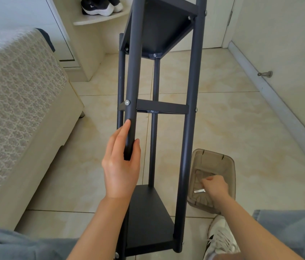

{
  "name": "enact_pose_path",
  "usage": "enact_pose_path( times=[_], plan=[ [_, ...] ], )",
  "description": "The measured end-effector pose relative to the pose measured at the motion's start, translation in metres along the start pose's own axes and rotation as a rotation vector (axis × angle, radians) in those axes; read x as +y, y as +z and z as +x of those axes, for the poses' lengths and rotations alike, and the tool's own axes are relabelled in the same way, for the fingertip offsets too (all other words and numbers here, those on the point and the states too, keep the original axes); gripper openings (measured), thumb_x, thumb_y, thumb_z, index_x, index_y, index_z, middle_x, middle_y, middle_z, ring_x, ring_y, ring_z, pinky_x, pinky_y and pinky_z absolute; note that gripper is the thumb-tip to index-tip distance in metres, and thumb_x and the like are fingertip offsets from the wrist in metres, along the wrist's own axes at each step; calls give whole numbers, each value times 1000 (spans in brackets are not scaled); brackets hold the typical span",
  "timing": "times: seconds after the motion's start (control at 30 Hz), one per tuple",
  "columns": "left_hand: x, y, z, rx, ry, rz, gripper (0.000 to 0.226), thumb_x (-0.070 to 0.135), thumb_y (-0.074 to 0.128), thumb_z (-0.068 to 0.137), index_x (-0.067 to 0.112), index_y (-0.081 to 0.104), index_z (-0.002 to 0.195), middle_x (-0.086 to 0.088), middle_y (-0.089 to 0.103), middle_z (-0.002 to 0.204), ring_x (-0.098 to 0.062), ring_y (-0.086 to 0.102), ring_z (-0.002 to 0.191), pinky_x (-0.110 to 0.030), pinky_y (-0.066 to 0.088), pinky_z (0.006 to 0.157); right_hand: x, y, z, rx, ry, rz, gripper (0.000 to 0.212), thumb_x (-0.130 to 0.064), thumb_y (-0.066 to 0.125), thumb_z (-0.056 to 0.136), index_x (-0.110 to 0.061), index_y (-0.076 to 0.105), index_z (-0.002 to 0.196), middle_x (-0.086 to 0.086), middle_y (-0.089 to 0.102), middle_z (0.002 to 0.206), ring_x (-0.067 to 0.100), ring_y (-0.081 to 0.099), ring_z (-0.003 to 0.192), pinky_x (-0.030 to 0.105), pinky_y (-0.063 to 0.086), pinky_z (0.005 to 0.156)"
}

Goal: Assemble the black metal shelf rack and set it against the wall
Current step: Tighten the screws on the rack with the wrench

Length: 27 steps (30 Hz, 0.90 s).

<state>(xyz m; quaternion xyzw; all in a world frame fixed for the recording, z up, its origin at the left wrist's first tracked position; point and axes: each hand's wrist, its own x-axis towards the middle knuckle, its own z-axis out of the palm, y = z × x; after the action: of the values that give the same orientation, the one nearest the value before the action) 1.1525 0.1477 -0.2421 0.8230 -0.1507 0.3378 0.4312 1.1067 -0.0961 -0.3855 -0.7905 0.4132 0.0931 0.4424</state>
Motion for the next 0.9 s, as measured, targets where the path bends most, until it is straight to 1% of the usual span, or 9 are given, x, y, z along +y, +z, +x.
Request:
enact_pose_path(
  times=[0.07, 0.13, 0.2, 0.3, 0.47, 0.63, 0.73, 0.8, 0.9],
  plan=[
    [0, 0, 0, -1, -4, -2, 46, 2, 65, 93, 2, 57, 138, -11, 67, 117, -21, 65, 110, -33, 53, 94, -25, -5, -5, 20, -49, 134, 28, -14, 58, 94, -1, 68, 71, 8, 59, 65, 22, 51, 61, 30, 42, 61],
    [0, 1, 1, 1, -8, -5, 46, 3, 65, 93, 1, 57, 138, -12, 67, 118, -20, 64, 110, -31, 52, 95, -60, -15, -13, 29, -112, 268, 22, -17, 58, 96, -5, 70, 82, 8, 62, 73, 21, 53, 66, 34, 47, 67],
    [1, 2, 2, -5, -16, -16, 46, 2, 65, 93, 0, 57, 137, -13, 66, 118, -18, 63, 111, -27, 51, 98, -97, -30, -26, 36, -185, 376, 17, -17, 54, 98, -12, 71, 96, 3, 65, 81, 18, 58, 73, 32, 51, 72],
    [3, 1, 3, -20, -37, -39, 46, 1, 66, 92, 1, 57, 138, -14, 66, 119, -16, 62, 112, -20, 48, 103, -142, -61, -48, -21, -305, 477, 19, -15, 53, 99, -13, 68, 111, 4, 67, 93, 19, 65, 83, 28, 54, 69],
    [2, -3, -3, -34, -51, -40, 49, -1, 68, 91, 2, 56, 139, -15, 65, 124, -10, 57, 118, -9, 39, 106, -197, -114, -79, -170, -471, 264, 43, -3, 55, 93, -18, 53, 133, 4, 64, 106, 18, 65, 99, 28, 56, 77],
    [5, -4, -7, -62, -67, -44, 55, 2, 67, 92, 11, 51, 143, -10, 61, 127, 0, 49, 119, -2, 34, 104, -225, -141, -91, -345, -397, 148, 65, -8, 63, 93, -21, 33, 149, 10, 59, 127, 23, 62, 110, 33, 56, 84],
    [9, -11, -8, -106, -122, -74, 61, 9, 63, 94, 26, 41, 148, 11, 53, 130, 7, 46, 118, 3, 32, 99, -230, -141, -96, -393, -375, 224, 74, -6, 65, 92, -25, 27, 152, 9, 54, 136, 29, 59, 115, 42, 56, 86],
    [9, -15, -12, -147, -218, -112, 63, 15, 63, 96, 40, 34, 147, 38, 45, 126, 15, 49, 114, 5, 35, 93, -229, -138, -98, -415, -369, 257, 72, -4, 65, 92, -28, 29, 149, 9, 58, 132, 29, 59, 114, 46, 57, 81],
    [9, -20, -18, -193, -341, -144, 64, 24, 62, 97, 52, 28, 143, 55, 39, 122, 25, 51, 104, 6, 39, 84, -225, -134, -100, -408, -356, 270, 71, -2, 66, 90, -28, 31, 147, 11, 62, 126, 33, 57, 116, 51, 56, 78]
  ],
)
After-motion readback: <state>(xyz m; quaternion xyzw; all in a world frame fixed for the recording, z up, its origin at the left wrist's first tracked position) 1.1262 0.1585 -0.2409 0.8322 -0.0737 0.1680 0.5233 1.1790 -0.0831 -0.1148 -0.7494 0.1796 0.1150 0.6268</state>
